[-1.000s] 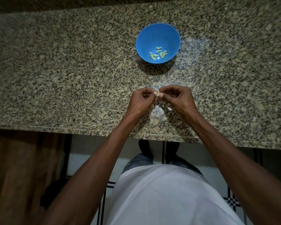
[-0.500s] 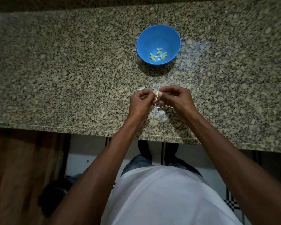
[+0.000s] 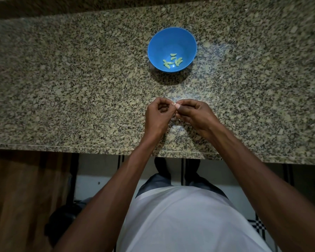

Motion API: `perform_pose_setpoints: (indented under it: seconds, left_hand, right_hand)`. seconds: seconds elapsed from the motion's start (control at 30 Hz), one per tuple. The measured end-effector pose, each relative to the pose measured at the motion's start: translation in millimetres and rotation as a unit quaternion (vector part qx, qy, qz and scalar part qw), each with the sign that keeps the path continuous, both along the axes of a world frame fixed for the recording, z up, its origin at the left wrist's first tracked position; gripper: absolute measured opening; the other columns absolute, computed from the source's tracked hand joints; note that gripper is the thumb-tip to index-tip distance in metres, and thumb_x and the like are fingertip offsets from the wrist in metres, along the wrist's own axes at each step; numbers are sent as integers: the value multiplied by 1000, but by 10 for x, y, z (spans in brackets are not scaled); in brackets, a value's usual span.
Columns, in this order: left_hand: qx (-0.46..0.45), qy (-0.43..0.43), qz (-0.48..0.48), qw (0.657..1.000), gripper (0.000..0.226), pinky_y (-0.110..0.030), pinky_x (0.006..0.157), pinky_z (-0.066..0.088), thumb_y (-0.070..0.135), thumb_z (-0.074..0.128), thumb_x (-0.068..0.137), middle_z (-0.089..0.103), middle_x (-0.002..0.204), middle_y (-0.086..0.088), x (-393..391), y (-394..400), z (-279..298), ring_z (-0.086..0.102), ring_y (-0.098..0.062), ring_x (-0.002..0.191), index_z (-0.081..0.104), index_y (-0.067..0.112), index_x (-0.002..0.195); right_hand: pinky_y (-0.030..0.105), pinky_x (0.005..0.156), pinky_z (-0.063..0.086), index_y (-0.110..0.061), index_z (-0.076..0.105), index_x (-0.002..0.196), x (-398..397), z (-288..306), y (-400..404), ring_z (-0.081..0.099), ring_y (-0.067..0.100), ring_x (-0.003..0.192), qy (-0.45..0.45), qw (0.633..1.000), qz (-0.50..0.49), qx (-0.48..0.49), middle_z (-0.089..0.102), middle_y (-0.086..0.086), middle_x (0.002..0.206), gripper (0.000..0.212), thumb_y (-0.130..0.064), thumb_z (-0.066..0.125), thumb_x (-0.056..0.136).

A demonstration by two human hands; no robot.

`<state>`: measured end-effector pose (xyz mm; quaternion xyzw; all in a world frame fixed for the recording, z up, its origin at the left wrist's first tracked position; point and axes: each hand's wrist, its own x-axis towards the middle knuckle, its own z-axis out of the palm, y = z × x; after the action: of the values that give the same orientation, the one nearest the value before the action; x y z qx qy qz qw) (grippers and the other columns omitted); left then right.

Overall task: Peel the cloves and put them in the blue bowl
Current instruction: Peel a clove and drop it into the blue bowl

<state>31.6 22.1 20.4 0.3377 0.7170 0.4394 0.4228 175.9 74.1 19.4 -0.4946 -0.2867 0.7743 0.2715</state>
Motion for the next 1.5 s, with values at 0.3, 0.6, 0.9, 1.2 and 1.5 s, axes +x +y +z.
perform_pose_setpoints:
  seconds: [0.3,0.6,0.9,1.2,1.5]
  left_hand:
    - [-3,-56,23,998,13,-24,77,58,9,73,93,70,91,-5,-54,0,49,68,-9,82,65,4,102]
    - [-18,-71,35,997,18,-37,91,61,9,78,90,75,105,-12,-200,-121,-29,73,-24,99,70,0,104]
    - [-39,24,5,999,19,-16,75,55,-5,70,88,69,93,0,-165,-204,-142,62,2,74,71,8,103]
    - [-60,76,9,995,18,-23,81,61,8,73,91,76,97,5,-149,-183,-144,71,-9,90,79,18,105]
    - [-61,166,11,984,12,-24,77,63,11,77,90,76,92,6,-190,-198,-224,71,-5,82,79,19,99]
  right_hand:
    - [30,83,63,-2,73,102,0,-40,-15,74,18,87,-1,1000,-5,-13,76,8,89,14,-2,78,89]
    - [30,86,63,-4,77,111,133,-61,29,74,20,94,55,998,5,-37,77,12,97,20,2,70,93]
    - [45,78,66,0,76,101,351,-3,516,78,37,84,-193,962,60,182,78,17,88,16,-2,82,86]
    - [29,70,65,-3,75,111,411,12,741,77,11,70,-341,884,91,308,78,7,90,18,-7,74,94]
    - [35,87,60,-13,75,106,353,-70,387,73,15,93,-326,881,163,302,76,0,101,11,-17,72,96]
